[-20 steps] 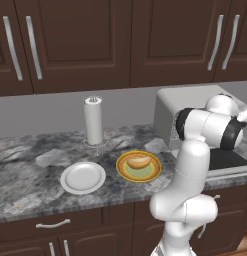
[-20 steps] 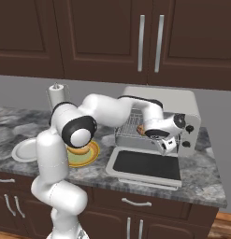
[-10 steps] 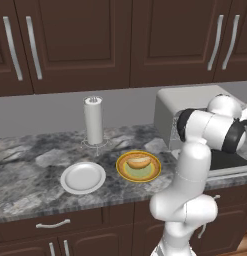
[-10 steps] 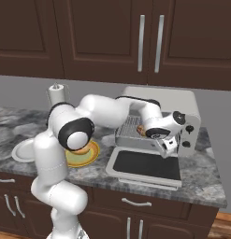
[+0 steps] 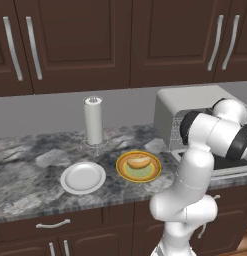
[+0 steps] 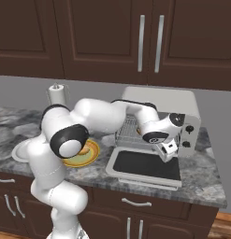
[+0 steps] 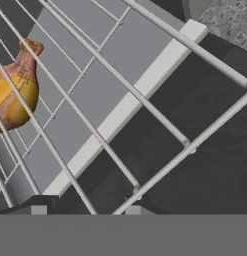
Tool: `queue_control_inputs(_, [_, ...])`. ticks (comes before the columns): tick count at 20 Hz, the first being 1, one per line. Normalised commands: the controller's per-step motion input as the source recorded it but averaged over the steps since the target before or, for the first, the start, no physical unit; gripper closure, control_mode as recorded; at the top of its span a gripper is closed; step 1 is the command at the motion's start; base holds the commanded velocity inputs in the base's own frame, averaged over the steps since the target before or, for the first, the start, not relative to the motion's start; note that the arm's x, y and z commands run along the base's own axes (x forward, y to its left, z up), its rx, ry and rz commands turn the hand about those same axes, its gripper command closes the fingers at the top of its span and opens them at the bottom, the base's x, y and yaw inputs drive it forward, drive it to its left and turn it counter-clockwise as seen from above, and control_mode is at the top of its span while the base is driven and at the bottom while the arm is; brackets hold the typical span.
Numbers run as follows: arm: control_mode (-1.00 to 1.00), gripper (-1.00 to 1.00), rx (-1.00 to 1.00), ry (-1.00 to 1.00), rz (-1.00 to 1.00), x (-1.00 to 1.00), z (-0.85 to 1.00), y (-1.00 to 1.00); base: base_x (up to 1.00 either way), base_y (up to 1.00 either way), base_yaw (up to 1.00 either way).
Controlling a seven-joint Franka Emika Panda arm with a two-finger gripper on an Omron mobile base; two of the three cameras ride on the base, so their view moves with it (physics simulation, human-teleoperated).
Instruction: Open the toaster oven door. Place the hotdog bun on the top rack in the toaster oven and place the chicken drumstick on the bottom rack.
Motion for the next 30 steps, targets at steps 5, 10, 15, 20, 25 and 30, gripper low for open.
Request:
queue_control_inputs(5, [-1.00,1.00,-0.07,0.09,0.00,-0.56,-0.52,0.00,0.00,0.00,0.00])
queue_control_inputs(10, [-1.00,1.00,-0.04,0.07,0.00,-0.60,-0.52,0.00,0.00,0.00,0.00])
queue_control_inputs(15, [-1.00,1.00,-0.05,0.07,0.00,-0.59,-0.52,0.00,0.00,0.00,0.00])
queue_control_inputs(20, [-1.00,1.00,-0.06,0.07,0.00,-0.56,-0.53,0.00,0.00,0.00,0.00])
queue_control_inputs(25, [-1.00,1.00,-0.01,0.09,0.00,-0.54,-0.48,0.00,0.00,0.00,0.00])
queue_control_inputs(30, [-1.00,1.00,0.00,0.09,0.00,-0.53,-0.46,0.00,0.00,0.00,0.00])
